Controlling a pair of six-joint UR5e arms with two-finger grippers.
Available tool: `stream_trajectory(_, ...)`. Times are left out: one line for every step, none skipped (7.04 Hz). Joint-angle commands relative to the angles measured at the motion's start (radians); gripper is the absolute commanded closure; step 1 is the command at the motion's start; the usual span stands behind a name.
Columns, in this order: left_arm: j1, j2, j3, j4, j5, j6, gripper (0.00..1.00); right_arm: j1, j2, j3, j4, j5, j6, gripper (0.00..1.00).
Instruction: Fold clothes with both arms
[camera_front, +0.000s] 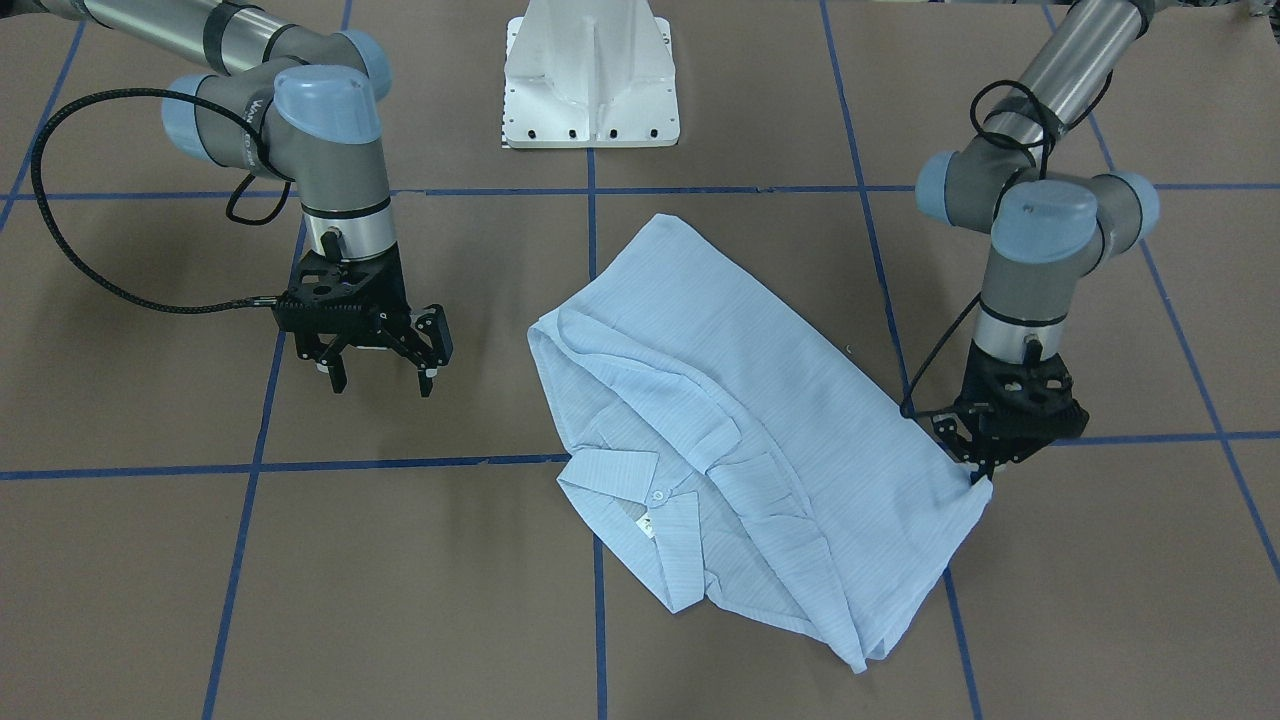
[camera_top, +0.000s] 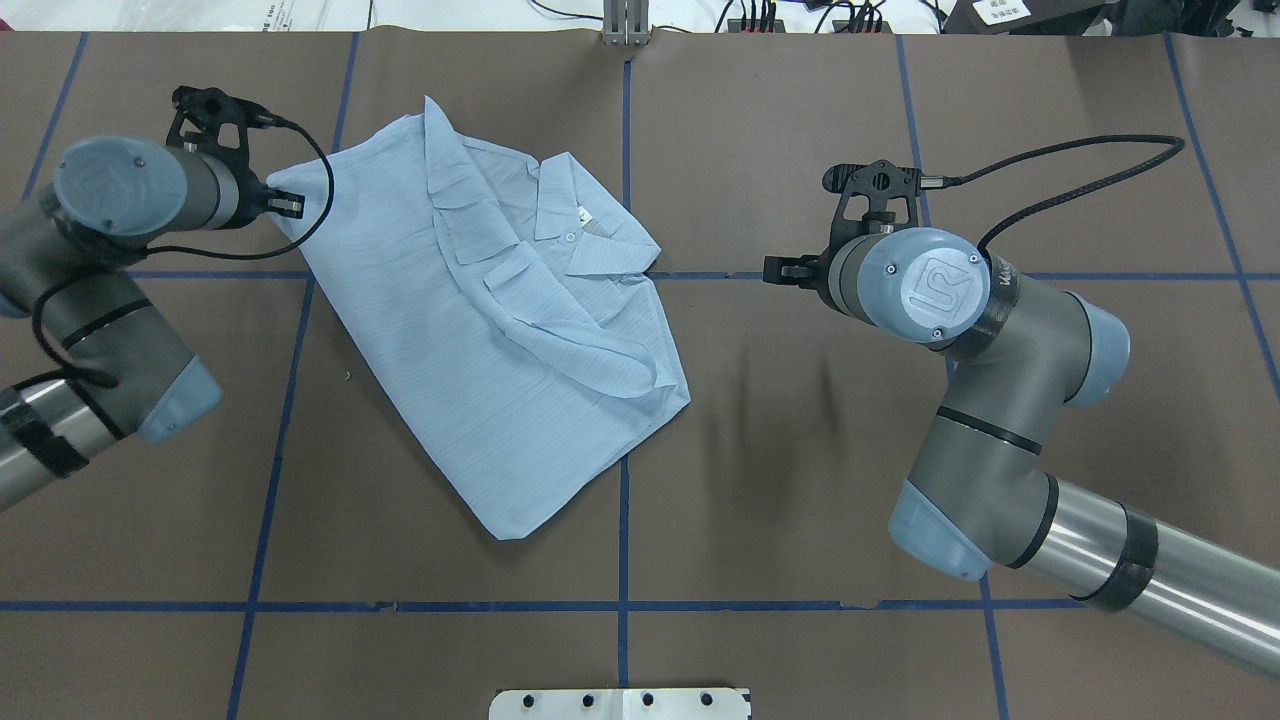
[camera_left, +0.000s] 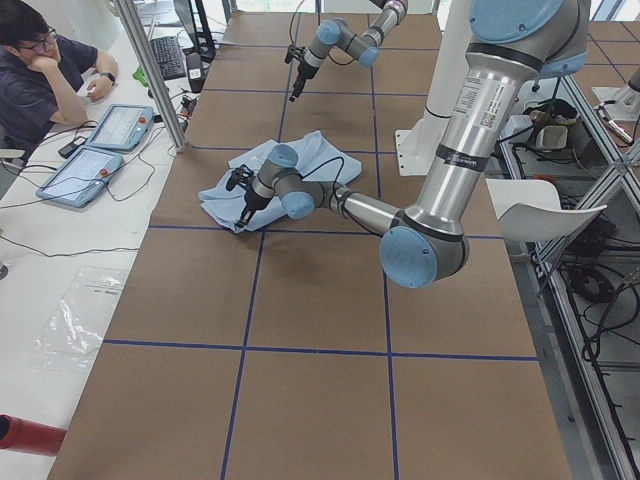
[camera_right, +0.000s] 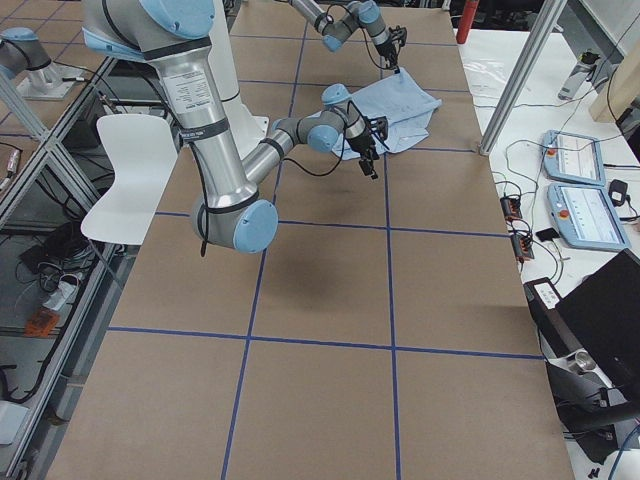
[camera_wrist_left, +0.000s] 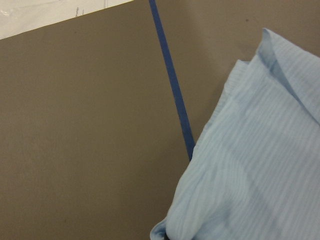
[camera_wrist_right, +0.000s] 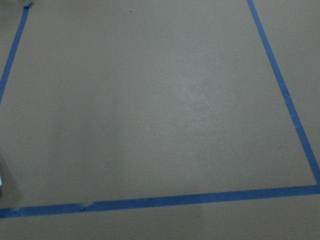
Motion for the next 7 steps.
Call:
stream_trajectory(-0.059, -0.139, 0.236, -0.077, 0.059, 0.003, 1.0, -0.002, 0.005, 0.0, 0.0, -0.001, 0.0, 0.0)
stream_trajectory(-0.07, -0.199, 0.357, -0.166, 0.059, 0.026, 1.0, -0.002, 0.004, 0.0, -0.001, -0.001, 0.0, 0.0)
stream_trajectory(-0.09, -0.207, 0.365, -0.182, 0.049, 0.087, 0.49, -0.002, 0.005, 0.0, 0.0, -0.001, 0.0, 0.0)
stream_trajectory(-0.097, -0.194, 0.363, -0.279, 0.03, 0.128, 0.0, -0.009, 0.008, -0.001, 0.0, -0.001, 0.003, 0.0)
stream_trajectory(-0.099, -0.117, 0.328, -0.431, -0.103, 0.126, 0.0, -0.027, 0.059, -0.026, -0.001, -0.001, 0.055, 0.0)
stream_trajectory(-0.101, -0.048, 0.283, -0.531, -0.176, 0.121, 0.0, -0.051, 0.164, -0.11, -0.004, -0.027, 0.134, 0.0)
stream_trajectory(-0.099, -0.011, 0.225, -0.558, -0.18, 0.083, 0.0, -0.071, 0.274, -0.214, -0.004, -0.052, 0.225, 0.0)
